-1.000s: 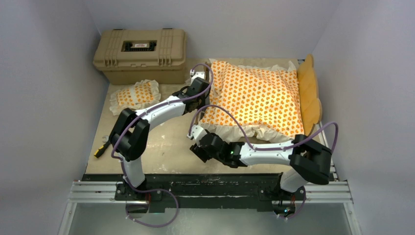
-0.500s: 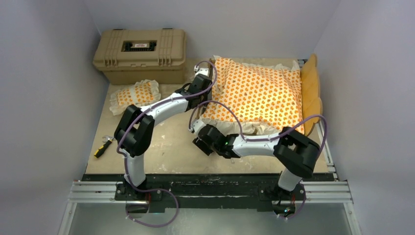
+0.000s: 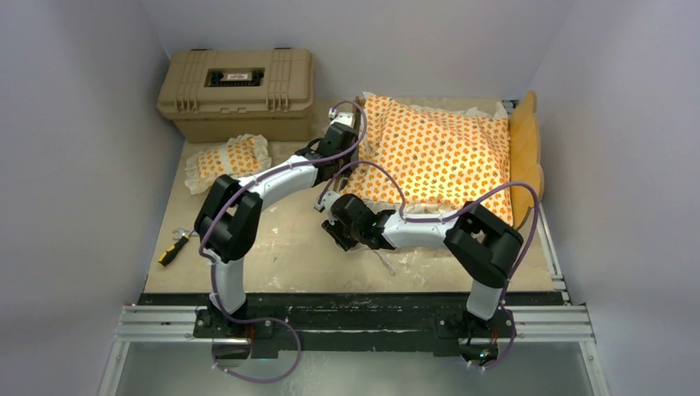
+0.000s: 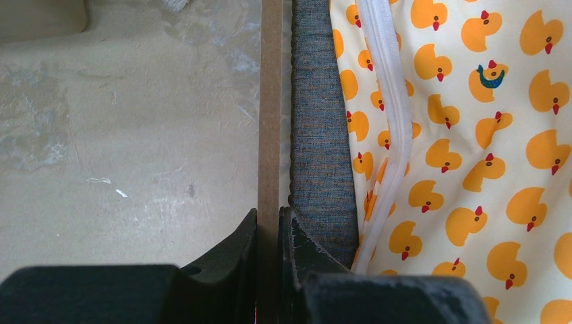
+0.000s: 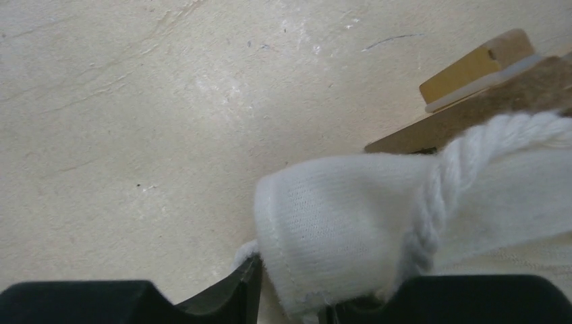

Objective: Set up the pet bed
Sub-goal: Adjust the ropes at the center of the board, then tie the ropes to the bed frame.

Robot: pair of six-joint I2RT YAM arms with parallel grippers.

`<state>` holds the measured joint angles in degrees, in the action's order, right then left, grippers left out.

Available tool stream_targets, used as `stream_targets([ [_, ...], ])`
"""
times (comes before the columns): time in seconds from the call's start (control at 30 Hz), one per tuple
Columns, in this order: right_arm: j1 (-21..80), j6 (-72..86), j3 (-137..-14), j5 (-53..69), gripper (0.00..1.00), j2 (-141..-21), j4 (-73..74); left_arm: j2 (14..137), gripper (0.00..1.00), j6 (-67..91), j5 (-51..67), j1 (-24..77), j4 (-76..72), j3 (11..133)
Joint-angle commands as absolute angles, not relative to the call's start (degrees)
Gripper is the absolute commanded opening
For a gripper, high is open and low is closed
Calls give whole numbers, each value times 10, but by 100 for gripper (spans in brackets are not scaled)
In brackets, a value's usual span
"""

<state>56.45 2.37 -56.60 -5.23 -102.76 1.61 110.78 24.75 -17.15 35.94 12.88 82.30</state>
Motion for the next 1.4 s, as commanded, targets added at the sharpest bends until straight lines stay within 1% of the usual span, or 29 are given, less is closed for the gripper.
stream_targets([
  [0.0, 564, 49, -572, -12, 36, -1053, 59, 1129, 0, 259, -147, 362, 99, 839],
  [0.03, 564, 51, -571, -8, 34, -1053, 60, 1129, 0, 260, -147, 362, 99, 839],
  [0.07, 564, 52, -570, -5, 29, -1054, 61, 1130, 0, 260, -146, 361, 99, 840],
  [0.23, 564, 67, -559, -8, 0, -1046, 62, 1134, 0, 257, -144, 362, 100, 845],
  [0.3, 567, 74, -554, -10, 0, -1026, 62, 1135, 0, 254, -145, 361, 101, 849],
  [0.4, 576, 93, -538, 27, 0, -980, 75, 1136, 0, 250, -147, 362, 103, 854],
  [0.63, 639, 153, -491, 95, 0, -905, 114, 1145, 0, 247, -156, 361, 106, 866],
  [0.83, 648, 177, -471, 101, 0, -842, 143, 1150, 0, 246, -158, 361, 103, 873],
  [0.87, 648, 174, -479, 91, 1, -837, 155, 1149, 4, 245, -156, 361, 104, 875],
  [0.9, 648, 173, -491, 78, 8, -832, 172, 1148, 8, 245, -155, 361, 106, 878],
  [0.97, 647, 186, -515, 56, 21, -813, 200, 1134, 22, 244, -149, 361, 108, 879],
  [1.03, 646, 204, -537, 12, 40, -786, 207, 1107, 36, 243, -148, 362, 114, 878],
  [1.07, 645, 210, -546, -8, 47, -773, 207, 1092, 43, 242, -148, 361, 118, 877],
  [1.1, 642, 214, -553, -31, 51, -763, 205, 1076, 49, 241, -148, 361, 126, 878],
  [1.17, 624, 231, -562, -67, 53, -752, 199, 1038, 58, 240, -147, 362, 144, 878],
  [1.27, 597, 251, -556, -112, 53, -752, 182, 975, 72, 239, -148, 362, 184, 873],
  [1.3, 591, 255, -553, -125, 52, -753, 174, 955, 75, 237, -151, 361, 201, 870],
  [1.37, 582, 258, -546, -135, 51, -758, 147, 910, 77, 234, -160, 360, 237, 847],
])
